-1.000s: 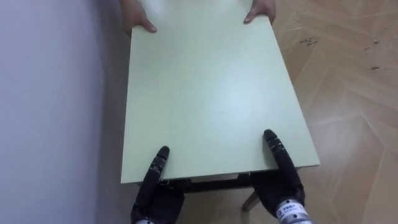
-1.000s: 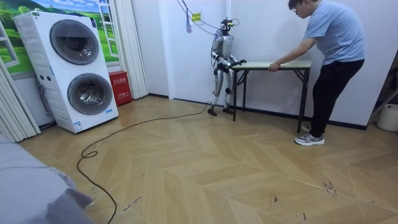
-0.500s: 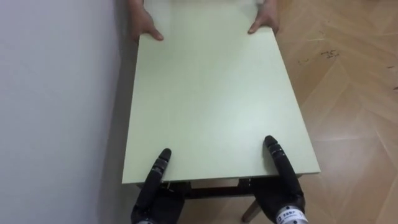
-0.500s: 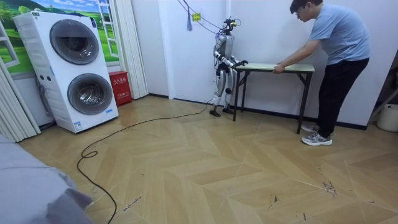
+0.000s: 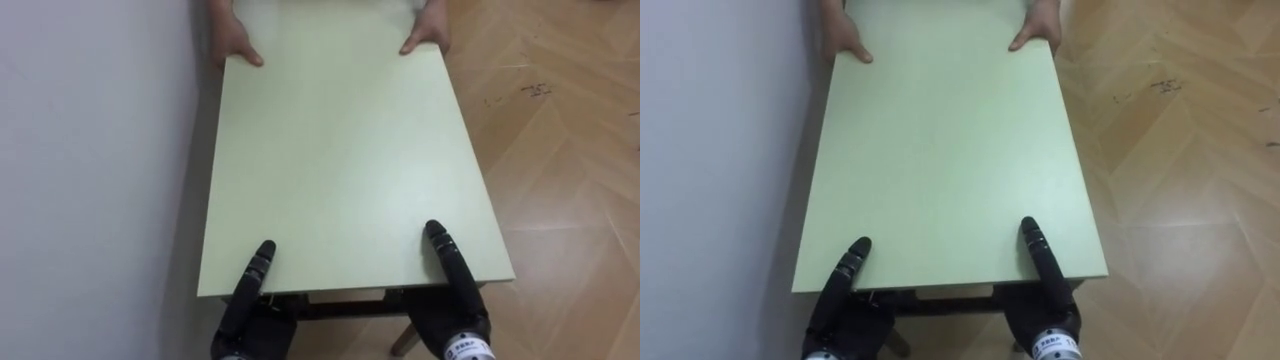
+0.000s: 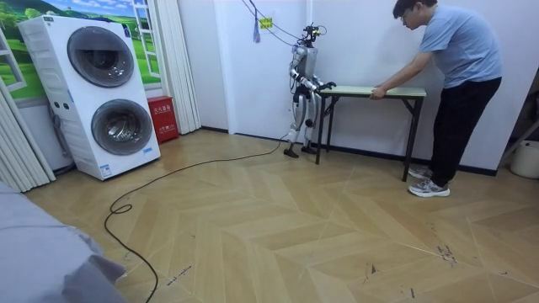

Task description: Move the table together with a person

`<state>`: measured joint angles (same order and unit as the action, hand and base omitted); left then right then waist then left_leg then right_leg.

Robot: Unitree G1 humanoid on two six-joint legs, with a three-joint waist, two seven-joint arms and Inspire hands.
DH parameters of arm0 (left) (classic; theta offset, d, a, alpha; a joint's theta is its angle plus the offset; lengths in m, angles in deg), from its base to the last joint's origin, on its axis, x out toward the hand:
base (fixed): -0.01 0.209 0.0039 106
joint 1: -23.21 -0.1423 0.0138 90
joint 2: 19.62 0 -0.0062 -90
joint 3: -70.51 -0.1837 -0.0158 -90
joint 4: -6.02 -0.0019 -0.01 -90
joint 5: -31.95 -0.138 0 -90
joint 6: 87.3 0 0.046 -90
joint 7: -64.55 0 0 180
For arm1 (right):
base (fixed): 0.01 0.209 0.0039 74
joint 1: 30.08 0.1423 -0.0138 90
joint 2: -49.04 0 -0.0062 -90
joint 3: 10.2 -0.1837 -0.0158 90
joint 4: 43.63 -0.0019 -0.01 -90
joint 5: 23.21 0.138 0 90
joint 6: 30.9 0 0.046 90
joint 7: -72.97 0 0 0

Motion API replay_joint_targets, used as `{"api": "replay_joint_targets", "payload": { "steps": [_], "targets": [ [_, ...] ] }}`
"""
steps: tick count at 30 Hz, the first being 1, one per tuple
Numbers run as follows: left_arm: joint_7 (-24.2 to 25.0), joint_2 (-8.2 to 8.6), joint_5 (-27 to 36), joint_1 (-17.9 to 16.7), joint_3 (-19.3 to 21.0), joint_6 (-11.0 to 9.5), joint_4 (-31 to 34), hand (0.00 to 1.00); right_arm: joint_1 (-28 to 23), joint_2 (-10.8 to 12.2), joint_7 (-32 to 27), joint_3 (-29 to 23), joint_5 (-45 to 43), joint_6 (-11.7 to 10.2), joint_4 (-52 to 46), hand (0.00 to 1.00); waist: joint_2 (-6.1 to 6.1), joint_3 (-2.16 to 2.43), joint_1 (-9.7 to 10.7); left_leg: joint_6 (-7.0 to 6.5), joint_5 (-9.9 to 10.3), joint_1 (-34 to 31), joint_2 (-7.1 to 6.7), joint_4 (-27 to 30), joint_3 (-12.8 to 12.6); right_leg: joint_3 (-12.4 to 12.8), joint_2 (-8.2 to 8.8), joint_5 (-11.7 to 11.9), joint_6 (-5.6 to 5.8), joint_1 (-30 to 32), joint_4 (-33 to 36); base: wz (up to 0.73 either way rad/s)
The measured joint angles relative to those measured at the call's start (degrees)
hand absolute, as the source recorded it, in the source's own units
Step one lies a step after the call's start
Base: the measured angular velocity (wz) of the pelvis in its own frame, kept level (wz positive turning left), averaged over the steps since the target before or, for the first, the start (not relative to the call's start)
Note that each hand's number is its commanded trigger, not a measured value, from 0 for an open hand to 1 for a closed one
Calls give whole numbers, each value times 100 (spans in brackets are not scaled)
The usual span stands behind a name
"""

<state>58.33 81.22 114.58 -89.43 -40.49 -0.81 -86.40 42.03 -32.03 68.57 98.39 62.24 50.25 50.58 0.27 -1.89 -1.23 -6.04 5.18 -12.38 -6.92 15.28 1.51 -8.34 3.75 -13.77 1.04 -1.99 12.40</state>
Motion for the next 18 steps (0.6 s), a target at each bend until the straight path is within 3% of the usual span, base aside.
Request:
{"api": "replay_joint_targets", "payload": {
  "steps": [1, 3, 4, 5, 7, 8, 12, 15, 18],
  "targets": [
    [-2, -1, -4, 0, 0, 0, 0, 100, -2, 8, 0, 0, 0, 0, 3, 100, 0, 0, 16, 0, 0, 0, -3, 0, 15, -20, 1, 0, 0, -1, 0, 5],
    [-2, -2, -11, 0, 0, 9, 0, 80, -4, 13, 1, -3, -15, -1, 11, 100, 0, 0, 31, 0, 0, 0, -6, 0, 23, -38, 2, 0, 0, 5, 1, 4],
    [-2, -3, -19, 0, 2, 18, -1, 53, -4, 15, 4, -6, -16, -2, 17, 22, -1, 0, 34, 0, 0, 0, -7, 0, 25, -43, 2, 0, 0, 4, 1, 4],
    [-2, -2, -26, 0, 11, 36, -2, 29, -4, 23, 10, -11, -21, -1, 24, 0, -1, 0, 41, 0, 0, 1, -8, 0, 26, -52, 2, 0, 0, 5, 3, 4],
    [-1, -2, -44, -2, 38, 67, -5, 3, -4, 46, 12, -18, -40, 4, 33, 0, -2, 1, 52, 0, 0, 4, -9, 0, 31, -60, 2, 0, 0, 6, 4, 2],
    [0, -2, -82, -3, 46, 78, -18, 0, -8, 67, 31, -18, -61, 11, 62, 0, -5, 2, 56, 0, 0, 12, -9, 0, 32, -59, 1, 0, 0, 3, 5, 0],
    [148, -40, -1456, 64, 46, 233, -156, 0, 58, 94, 769, -50, -286, 29, 543, 0, 19, 24, 101, 0, -1, 20, -7, 1, 27, -54, 3, 0, 0, -1, 7, -2],
    [487, -87, -2190, 258, 50, 333, -409, 0, 52, 60, 924, -121, -389, 158, 685, 0, 63, 52, 101, 1, -6, 102, 0, -62, -6, -40, 10, 0, 0, -46, 7, -12],
    [605, -99, -2457, 328, 56, 363, -597, 0, -53, 0, 1033, -171, -492, 304, 722, 0, 69, 70, 104, 5, -6, 218, 19, -141, -69, -41, 13, 0, 0, -111, 1, -15]
  ]
}}
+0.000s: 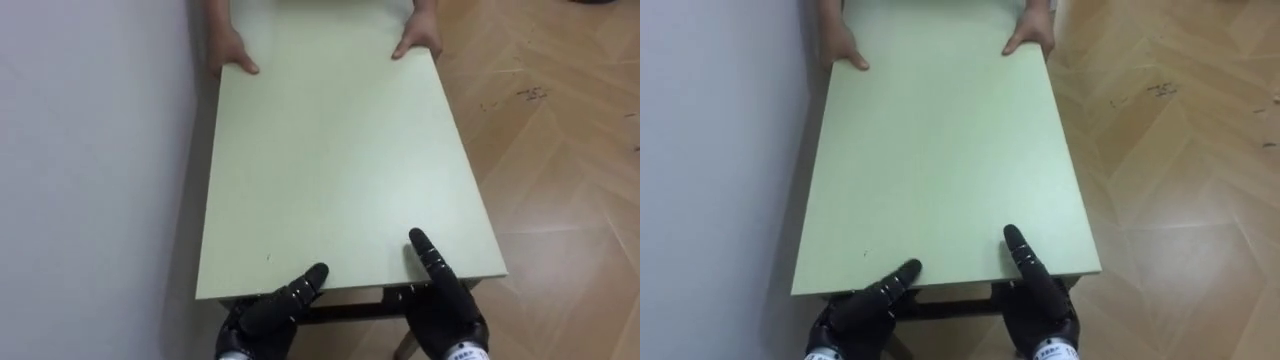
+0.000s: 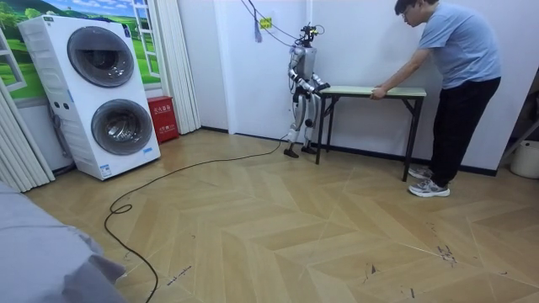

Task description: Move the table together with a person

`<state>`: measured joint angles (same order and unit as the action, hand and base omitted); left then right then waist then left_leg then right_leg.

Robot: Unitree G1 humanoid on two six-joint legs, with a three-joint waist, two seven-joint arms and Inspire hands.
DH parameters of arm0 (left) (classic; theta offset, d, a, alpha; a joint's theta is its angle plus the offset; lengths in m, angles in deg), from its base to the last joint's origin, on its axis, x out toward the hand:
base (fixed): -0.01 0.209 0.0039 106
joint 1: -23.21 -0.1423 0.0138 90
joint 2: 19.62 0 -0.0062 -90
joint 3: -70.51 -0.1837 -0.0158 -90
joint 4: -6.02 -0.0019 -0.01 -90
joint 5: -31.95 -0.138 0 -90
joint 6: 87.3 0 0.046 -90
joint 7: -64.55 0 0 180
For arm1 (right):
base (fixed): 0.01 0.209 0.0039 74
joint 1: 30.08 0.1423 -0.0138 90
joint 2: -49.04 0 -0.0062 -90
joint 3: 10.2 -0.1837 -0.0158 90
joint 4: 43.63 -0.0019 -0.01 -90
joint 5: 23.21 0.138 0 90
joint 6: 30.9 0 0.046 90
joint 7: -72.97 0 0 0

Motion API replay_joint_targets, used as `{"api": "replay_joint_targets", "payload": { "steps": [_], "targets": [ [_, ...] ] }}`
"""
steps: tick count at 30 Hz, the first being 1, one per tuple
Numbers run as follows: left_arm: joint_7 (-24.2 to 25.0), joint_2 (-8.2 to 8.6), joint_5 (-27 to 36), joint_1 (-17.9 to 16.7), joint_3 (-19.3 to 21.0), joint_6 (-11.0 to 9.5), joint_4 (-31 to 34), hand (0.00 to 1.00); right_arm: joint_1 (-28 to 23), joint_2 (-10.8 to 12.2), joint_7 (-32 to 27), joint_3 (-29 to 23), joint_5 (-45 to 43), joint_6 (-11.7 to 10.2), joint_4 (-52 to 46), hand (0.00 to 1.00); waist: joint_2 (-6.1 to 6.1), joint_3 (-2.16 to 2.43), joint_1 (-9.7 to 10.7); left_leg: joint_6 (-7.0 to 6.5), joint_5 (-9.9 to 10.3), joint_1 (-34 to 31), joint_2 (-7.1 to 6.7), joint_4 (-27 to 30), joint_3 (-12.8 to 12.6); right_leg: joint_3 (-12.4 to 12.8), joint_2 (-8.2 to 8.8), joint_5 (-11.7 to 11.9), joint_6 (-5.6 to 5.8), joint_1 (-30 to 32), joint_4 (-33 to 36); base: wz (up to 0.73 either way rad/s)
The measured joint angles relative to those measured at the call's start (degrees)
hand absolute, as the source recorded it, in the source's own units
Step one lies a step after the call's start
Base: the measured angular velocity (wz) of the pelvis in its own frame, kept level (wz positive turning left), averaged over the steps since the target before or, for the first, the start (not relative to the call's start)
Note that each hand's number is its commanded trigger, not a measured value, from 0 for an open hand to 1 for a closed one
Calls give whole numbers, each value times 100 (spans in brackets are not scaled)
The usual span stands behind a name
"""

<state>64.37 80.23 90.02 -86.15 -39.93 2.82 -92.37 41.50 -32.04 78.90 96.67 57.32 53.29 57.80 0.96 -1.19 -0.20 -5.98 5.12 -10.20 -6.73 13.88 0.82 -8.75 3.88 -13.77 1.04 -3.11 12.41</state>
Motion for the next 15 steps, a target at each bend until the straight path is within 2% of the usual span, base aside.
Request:
{"api": "replay_joint_targets", "payload": {
  "steps": [10, 14, 15],
  "targets": [
    [351, -18, 32, 271, 65, -4, -642, 0, -62, -8, 355, -41, 63, 203, 198, 0, -32, 9, -2, 23, -27, 229, 5, -92, -75, -18, 17, 0, 0, -190, -85, -5],
    [533, -21, 20, 304, 229, 98, -829, 0, -32, 0, 716, -113, 108, 306, 215, 0, -125, 73, -6, 27, -40, 253, 4, -110, -71, -28, 12, 1, -1, -212, -81, 1],
    [556, -34, 20, 328, 242, 114, -897, 0, -22, 8, 803, -143, 108, 347, 217, 0, -134, 74, -4, 27, -39, 269, 7, -104, -57, -44, 12, 2, -2, -238, -78, 6]
  ]
}}
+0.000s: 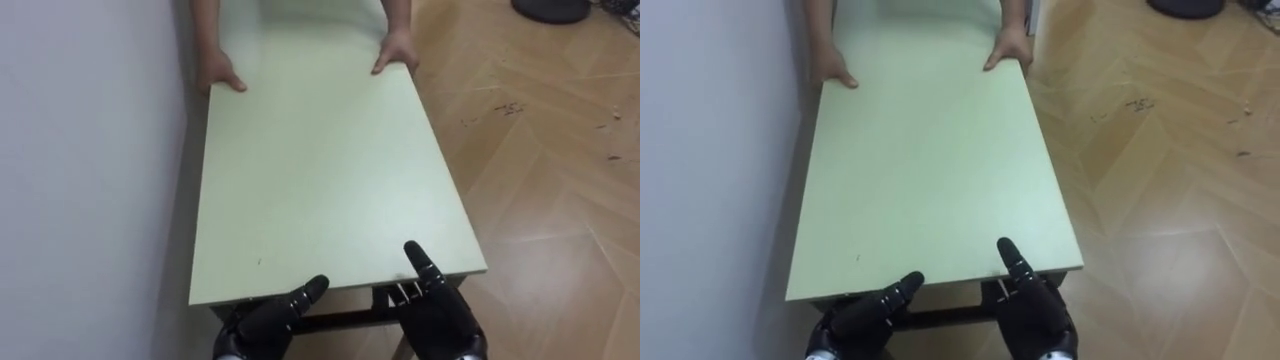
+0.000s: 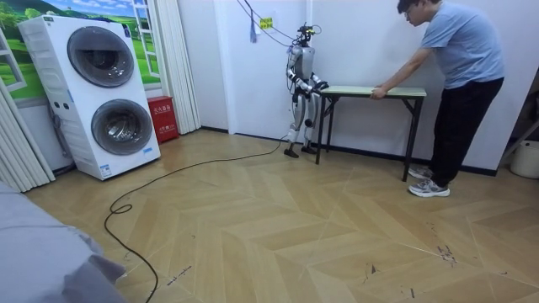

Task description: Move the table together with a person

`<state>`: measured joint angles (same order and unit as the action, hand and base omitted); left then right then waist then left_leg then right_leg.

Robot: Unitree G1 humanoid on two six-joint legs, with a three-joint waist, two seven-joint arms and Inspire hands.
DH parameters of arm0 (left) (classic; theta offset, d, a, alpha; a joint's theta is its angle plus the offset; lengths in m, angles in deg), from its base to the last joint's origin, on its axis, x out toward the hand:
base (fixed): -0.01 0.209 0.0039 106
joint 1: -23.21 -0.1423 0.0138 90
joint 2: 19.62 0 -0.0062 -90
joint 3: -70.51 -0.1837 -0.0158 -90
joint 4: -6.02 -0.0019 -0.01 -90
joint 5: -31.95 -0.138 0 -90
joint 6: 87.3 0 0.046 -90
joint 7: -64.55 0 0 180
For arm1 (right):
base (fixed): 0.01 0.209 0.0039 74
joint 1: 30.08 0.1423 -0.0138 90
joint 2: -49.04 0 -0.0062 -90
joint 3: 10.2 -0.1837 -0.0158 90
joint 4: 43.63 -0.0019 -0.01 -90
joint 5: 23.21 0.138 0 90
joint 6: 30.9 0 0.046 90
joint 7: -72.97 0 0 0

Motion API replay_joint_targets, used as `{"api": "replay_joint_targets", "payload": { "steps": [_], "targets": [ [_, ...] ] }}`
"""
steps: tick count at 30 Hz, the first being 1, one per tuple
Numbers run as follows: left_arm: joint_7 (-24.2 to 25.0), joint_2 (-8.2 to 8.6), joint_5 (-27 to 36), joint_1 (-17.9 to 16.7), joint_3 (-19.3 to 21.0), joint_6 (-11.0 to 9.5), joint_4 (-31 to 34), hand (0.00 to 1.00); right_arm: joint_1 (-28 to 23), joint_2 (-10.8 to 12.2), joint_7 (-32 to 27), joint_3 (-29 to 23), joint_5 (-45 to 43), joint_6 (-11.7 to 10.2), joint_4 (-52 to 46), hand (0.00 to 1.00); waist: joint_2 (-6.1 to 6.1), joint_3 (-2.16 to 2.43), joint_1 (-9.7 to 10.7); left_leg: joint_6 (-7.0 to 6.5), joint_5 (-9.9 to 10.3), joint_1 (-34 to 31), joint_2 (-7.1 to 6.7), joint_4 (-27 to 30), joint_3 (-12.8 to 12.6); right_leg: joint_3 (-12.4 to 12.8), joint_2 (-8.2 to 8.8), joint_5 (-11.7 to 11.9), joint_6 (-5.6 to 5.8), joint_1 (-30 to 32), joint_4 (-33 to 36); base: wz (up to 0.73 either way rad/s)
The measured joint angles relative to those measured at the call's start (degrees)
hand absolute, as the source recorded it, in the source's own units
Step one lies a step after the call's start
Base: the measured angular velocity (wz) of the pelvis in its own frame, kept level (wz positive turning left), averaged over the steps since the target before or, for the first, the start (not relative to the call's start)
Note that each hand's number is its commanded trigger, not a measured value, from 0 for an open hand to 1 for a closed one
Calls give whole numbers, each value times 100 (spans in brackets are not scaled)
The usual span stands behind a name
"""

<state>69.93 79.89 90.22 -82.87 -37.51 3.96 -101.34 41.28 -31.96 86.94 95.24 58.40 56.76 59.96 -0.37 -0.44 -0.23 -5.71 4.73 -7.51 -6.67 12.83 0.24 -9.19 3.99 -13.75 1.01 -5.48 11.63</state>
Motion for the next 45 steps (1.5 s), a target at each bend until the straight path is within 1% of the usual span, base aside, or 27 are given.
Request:
{"api": "replay_joint_targets", "payload": {
  "steps": [2, 4, 7, 10, 13, 16, 19, 22, 23, 25, 29, 31, 32, 34, 35, 36, 38, 39, 40, 41, 42, 43, 44, 45],
  "targets": [
    [31, -11, -29, 38, 5, 9, -107, 0, 27, 3, 161, -14, -68, 18, 113, 0, -6, -1, 7, -1, 3, 26, -2, 14, 25, -35, 2, 1, -1, -43, 0, 8],
    [57, -40, -145, 35, 3, 8, -143, 0, 37, -27, 301, -45, -180, 94, 247, 0, -6, -3, 7, 22, 19, 23, -5, 33, 42, -37, 1, 1, -1, -55, 0, 5],
    [88, -133, -525, 40, 3, 13, -406, 0, 72, -63, 583, -49, -646, 165, 640, 0, -2, -6, 1, 25, 21, 11, -8, 50, 66, -63, -5, 0, -1, -53, 0, 1],
    [98, -175, -633, 35, 5, 88, -616, 0, 71, -138, 655, -46, -1078, 302, 869, 0, 2, -18, -15, 25, 22, -1, -3, 63, 69, -66, -8, 0, -1, -47, 4, 1],
    [144, -179, -673, 51, 11, 87, -924, 0, 98, -210, 805, -46, -1496, 346, 1064, 0, 4, -18, -20, 25, 22, -9, -1, 66, 68, -57, -11, 1, -1, -43, 2, 0],
    [155, -196, -785, 49, 8, 87, -1180, 0, 138, -265, 937, -43, -1711, 362, 1287, 0, -1, -21, -17, 26, 22, -8, 0, 67, 67, -57, -12, 1, -2, -44, 2, 0],
    [191, -212, -951, 48, 35, 77, -1421, 0, 256, -293, 991, -134, -2357, 363, 1757, 0, -9, -26, -5, 27, 22, -13, 1, 70, 74, -94, -13, 2, -4, -42, 0, 0],
    [196, -228, -1132, 42, 124, 71, -1633, 0, 303, -292, 963, -197, -2706, 364, 2115, 0, -21, -30, -6, 31, 20, -30, 2, 68, 90, -142, -13, 3, -5, -26, -3, 2],
    [199, -233, -1174, 61, 154, 56, -1758, 0, 306, -292, 958, -198, -2744, 364, 2251, 0, -35, -31, -1, 34, 17, -31, 0, 67, 108, -205, -12, 4, -7, -28, 0, 8],
    [215, -241, -1303, 170, 227, -54, -2172, 0, 337, -303, 954, -209, -2846, 363, 2538, 0, -47, -25, -4, 35, 5, -23, -3, 64, 132, -238, -13, 5, -8, -45, -4, 7],
    [230, -289, -1410, 338, 252, -191, -2665, 0, 391, -311, 936, -259, -3066, 350, 3008, 0, -58, -21, -5, 37, 4, 10, -4, 56, 141, -301, -13, 6, -9, -84, -10, 0],
    [230, -297, -1443, 346, 268, -233, -2739, 0, 427, -321, 829, -289, -3249, 337, 3342, 0, -92, -36, -7, 48, 12, 29, -5, 61, 143, -362, -9, 6, -9, -113, -16, 0],
    [230, -296, -1500, 345, 271, -247, -2741, 0, 445, -321, 794, -309, -3271, 329, 3381, 0, -66, -24, -15, 49, 13, 26, -3, 65, 137, -361, -9, 6, -10, -108, -18, 0],
    [231, -295, -1646, 342, 303, -255, -2761, 0, 563, -330, 715, -340, -3518, 314, 3603, 0, -102, -37, -2, 53, 10, 23, 3, 66, 136, -357, -12, 7, -11, -104, -18, 0],
    [230, -295, -1762, 334, 340, -255, -2781, 0, 610, -343, 665, -349, -3698, 316, 3806, 0, -92, -22, -2, 54, 9, 26, 6, 67, 136, -350, -14, 7, -11, -106, -17, 0],
    [231, -286, -1865, 336, 375, -260, -2833, 0, 630, -351, 625, -401, -3869, 315, 3963, 0, -95, -22, -3, 55, 8, 26, 9, 67, 136, -349, -14, 7, -11, -106, -17, 0],
    [231, -221, -2042, 372, 464, -306, -2960, 0, 661, -322, 548, -565, -4087, 309, 4189, 0, -82, -7, 1, 58, 6, 40, 10, 56, 131, -353, -14, 7, -11, -106, -18, -2],
    [229, -172, -2128, 403, 522, -374, -3097, 0, 634, -305, 437, -631, -4173, 301, 4323, 0, -127, -28, -3, 62, 2, 75, 8, 31, 123, -355, -13, 7, -12, -118, -13, -6],
    [223, -114, -2256, 411, 638, -416, -3192, 0, 596, -282, 324, -679, -4172, 301, 4444, 0, -87, 3, -3, 70, -3, 126, 2, -9, 122, -339, -13, 7, -11, -146, -13, -8],
    [213, -91, -2305, 412, 681, -447, -3258, 0, 580, -275, 266, -683, -4173, 302, 4495, 0, -141, -11, -3, 74, -7, 144, 5, -32, 122, -326, -13, 7, -12, -149, -19, -12],
    [196, -84, -2362, 430, 711, -494, -3374, 0, 582, -241, 163, -733, -4173, 302, 4606, 0, -109, 10, -3, 75, -14, 190, 8, -59, 116, -290, -18, 6, -11, -173, -24, -14],
    [193, -78, -2430, 432, 735, -501, -3433, 0, 589, -219, 116, -779, -4177, 302, 4668, 0, -120, 6, 0, 74, -15, 210, 0, -69, 101, -275, -22, 6, -12, -185, -28, -16],
    [189, -53, -2610, 448, 811, -503, -3556, 0, 598, -205, 18, -810, -4250, 302, 4772, 0, -139, 13, 6, 84, -17, 224, 7, -91, 85, -258, -31, 7, -12, -188, -44, -11],
    [170, -21, -2880, 453, 890, -496, -3619, 0, 627, -182, -68, -878, -4427, 310, 4891, 0, -135, 39, 13, 93, -23, 224, 9, -109, 84, -255, -40, 23, -39, -201, -105, -7]
  ]
}}
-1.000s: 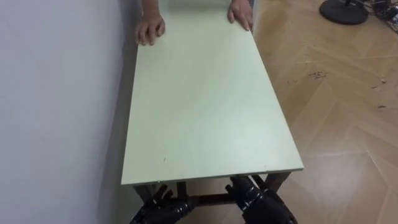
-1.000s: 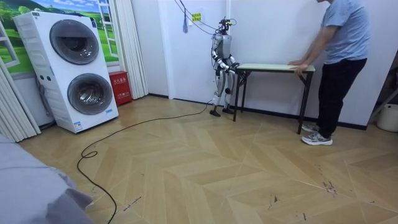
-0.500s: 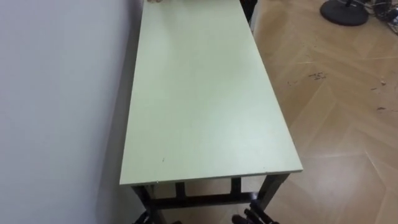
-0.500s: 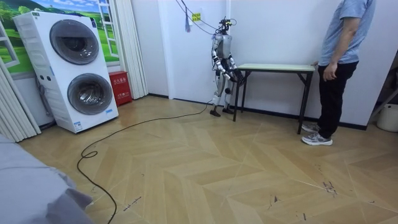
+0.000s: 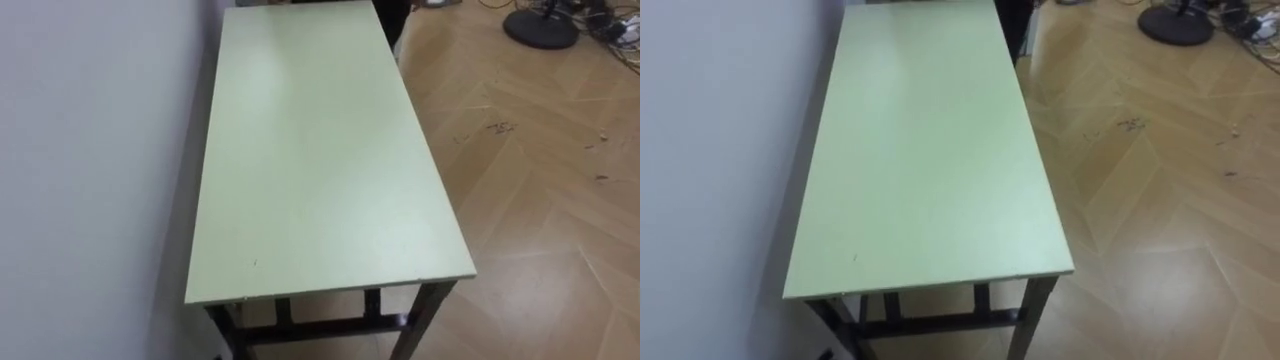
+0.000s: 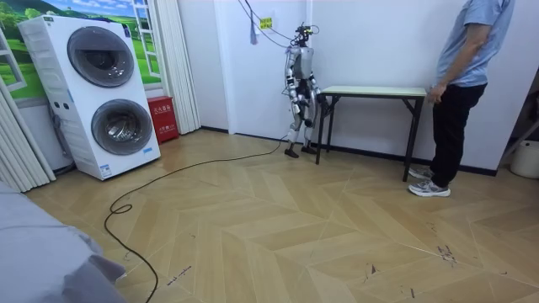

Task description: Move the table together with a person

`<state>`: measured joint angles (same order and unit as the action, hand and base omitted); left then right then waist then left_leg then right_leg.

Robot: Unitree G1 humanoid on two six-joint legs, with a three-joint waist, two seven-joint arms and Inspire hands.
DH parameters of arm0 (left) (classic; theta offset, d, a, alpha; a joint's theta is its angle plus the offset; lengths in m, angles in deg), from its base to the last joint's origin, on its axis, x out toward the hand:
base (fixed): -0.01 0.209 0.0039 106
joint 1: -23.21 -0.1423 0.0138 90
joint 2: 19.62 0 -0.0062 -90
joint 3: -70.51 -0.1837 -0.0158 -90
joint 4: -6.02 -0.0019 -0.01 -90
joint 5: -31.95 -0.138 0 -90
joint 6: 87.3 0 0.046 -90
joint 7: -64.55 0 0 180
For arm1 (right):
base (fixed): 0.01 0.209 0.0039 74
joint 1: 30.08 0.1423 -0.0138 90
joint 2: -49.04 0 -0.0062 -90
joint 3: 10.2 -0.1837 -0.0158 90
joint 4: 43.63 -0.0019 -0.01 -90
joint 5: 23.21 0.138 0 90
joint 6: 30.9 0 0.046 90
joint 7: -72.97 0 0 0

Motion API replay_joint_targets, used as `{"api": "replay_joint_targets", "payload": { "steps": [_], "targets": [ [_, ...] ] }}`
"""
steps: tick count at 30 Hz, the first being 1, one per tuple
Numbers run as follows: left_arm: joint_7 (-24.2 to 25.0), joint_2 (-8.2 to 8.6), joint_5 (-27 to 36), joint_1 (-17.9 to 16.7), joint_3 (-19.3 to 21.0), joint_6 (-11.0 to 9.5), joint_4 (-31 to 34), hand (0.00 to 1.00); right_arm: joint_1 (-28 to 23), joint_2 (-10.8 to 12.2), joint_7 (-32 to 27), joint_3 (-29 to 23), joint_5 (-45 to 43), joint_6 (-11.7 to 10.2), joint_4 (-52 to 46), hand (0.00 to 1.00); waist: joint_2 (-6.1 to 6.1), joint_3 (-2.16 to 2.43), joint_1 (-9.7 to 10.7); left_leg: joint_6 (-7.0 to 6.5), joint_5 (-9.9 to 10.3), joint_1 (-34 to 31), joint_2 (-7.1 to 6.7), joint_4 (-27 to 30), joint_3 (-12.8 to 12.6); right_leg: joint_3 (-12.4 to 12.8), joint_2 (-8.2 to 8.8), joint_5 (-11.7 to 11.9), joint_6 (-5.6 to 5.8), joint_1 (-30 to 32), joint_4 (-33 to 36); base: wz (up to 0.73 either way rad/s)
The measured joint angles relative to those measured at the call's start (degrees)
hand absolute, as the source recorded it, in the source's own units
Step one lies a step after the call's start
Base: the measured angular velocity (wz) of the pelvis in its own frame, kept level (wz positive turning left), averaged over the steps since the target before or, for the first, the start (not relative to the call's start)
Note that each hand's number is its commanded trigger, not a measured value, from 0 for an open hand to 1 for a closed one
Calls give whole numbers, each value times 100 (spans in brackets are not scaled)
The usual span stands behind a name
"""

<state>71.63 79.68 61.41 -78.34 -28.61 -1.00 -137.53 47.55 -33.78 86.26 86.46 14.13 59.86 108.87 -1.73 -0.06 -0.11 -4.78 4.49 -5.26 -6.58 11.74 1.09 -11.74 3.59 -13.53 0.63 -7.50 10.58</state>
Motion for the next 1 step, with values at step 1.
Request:
{"api": "replay_joint_targets", "payload": {
  "steps": [1],
  "targets": [
    [-19, 10, -107, 1, 12, -1, -27, 0, 2, 4, -52, -19, -82, 5, 44, 0, -4, -3, 0, 3, -3, 0, 2, -2, 0, 0, -4, 4, -6, -3, -8, 0]
  ]
}}
